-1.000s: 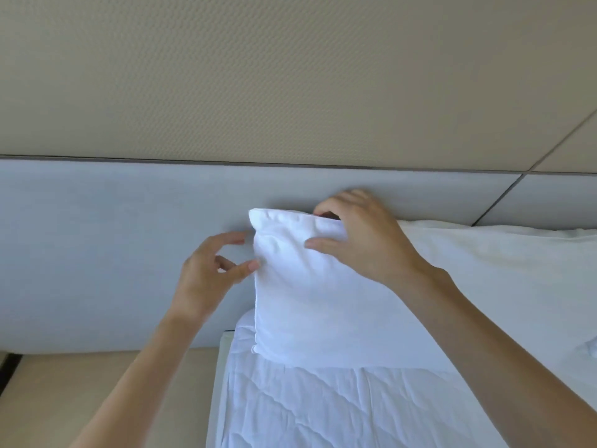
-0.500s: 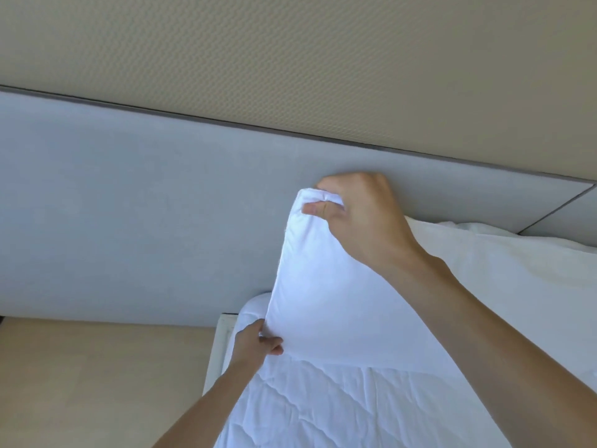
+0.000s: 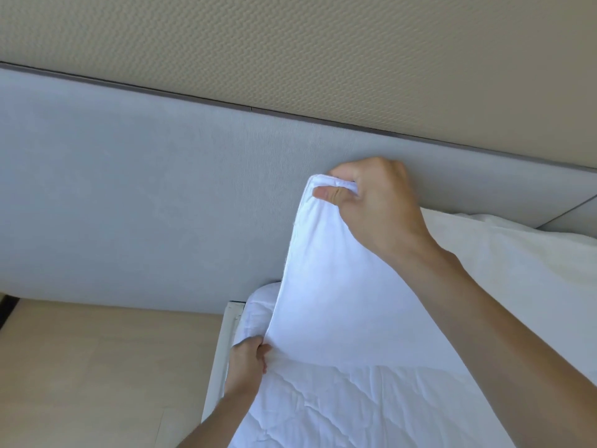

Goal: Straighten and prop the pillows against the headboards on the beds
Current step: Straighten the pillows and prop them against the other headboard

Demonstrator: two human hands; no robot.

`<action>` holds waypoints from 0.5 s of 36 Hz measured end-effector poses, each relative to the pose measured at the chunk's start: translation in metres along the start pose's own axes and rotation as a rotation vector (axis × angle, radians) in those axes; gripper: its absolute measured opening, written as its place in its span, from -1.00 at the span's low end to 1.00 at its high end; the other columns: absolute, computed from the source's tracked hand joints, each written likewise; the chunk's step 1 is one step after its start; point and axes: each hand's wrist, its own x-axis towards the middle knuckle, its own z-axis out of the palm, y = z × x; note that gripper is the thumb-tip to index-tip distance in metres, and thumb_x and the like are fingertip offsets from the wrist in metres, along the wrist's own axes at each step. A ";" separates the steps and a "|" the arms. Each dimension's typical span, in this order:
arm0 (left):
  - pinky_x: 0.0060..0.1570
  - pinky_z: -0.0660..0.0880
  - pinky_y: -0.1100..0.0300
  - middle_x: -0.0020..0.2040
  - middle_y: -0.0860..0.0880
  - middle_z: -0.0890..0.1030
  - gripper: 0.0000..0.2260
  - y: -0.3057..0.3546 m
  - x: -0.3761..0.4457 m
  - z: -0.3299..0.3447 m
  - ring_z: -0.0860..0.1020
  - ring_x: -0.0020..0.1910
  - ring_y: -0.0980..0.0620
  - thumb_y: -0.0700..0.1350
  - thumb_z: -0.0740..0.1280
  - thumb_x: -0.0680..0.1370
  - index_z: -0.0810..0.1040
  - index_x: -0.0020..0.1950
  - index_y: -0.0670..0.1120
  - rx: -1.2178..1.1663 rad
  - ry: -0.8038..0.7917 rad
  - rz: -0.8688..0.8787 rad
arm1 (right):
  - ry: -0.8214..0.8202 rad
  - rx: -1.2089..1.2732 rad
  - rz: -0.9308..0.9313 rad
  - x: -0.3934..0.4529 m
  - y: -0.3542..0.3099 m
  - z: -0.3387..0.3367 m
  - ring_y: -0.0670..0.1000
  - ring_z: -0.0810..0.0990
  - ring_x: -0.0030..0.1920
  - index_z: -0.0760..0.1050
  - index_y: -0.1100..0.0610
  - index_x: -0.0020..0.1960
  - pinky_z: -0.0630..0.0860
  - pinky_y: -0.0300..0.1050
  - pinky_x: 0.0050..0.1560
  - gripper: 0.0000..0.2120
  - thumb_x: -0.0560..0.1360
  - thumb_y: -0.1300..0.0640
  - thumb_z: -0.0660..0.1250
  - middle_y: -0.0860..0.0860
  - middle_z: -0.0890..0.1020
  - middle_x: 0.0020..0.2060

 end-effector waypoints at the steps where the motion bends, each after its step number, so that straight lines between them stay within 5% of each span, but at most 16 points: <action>1: -0.43 0.26 0.15 -0.53 -0.03 0.35 -0.74 -0.001 0.002 -0.001 0.29 -0.50 0.08 -0.46 0.19 0.41 0.26 -0.42 -0.24 0.023 0.011 0.033 | 0.008 0.004 -0.005 0.001 -0.001 0.000 0.21 0.30 -0.35 0.45 0.24 -0.32 0.25 -0.06 -0.37 -0.60 0.51 -0.04 0.39 0.03 0.21 -0.48; 5: -0.45 0.15 0.20 -0.51 0.06 0.28 -0.71 -0.001 0.001 0.000 0.21 -0.47 0.10 -0.39 0.26 0.44 0.31 -0.45 -0.19 0.180 0.087 0.123 | 0.024 0.015 0.013 0.002 -0.006 0.004 0.15 0.21 -0.36 0.20 0.17 -0.38 0.17 -0.06 -0.38 -0.52 0.50 0.00 0.40 0.03 0.16 -0.47; 10: -0.44 0.14 0.17 -0.46 0.04 0.32 -0.69 0.003 0.003 0.003 0.29 -0.40 -0.06 -0.34 0.23 0.44 0.25 -0.44 -0.08 0.294 0.122 0.049 | 0.060 0.000 0.041 0.007 -0.010 0.011 0.14 0.20 -0.37 0.14 0.14 -0.37 0.12 -0.05 -0.40 -0.48 0.49 -0.04 0.41 0.03 0.15 -0.49; 14: -0.40 0.29 0.19 -0.29 0.06 0.49 -0.86 -0.005 0.001 -0.003 0.48 -0.29 0.00 -0.22 0.30 0.48 0.50 -0.29 -0.12 0.344 0.098 0.006 | 0.020 0.054 0.001 0.002 -0.001 0.010 0.12 0.32 -0.37 0.39 0.16 -0.35 0.27 -0.03 -0.39 -0.61 0.46 -0.06 0.41 0.06 0.34 -0.49; 18: -0.34 0.42 0.20 -0.34 0.06 0.50 -0.79 0.011 0.008 -0.019 0.48 -0.30 0.02 -0.27 0.35 0.43 0.48 -0.35 -0.01 0.239 -0.098 -0.095 | -0.053 0.202 0.007 -0.006 0.014 -0.009 -0.09 0.59 -0.17 0.63 0.07 -0.09 0.50 -0.13 -0.09 -0.83 0.42 -0.02 0.48 -0.08 0.67 -0.23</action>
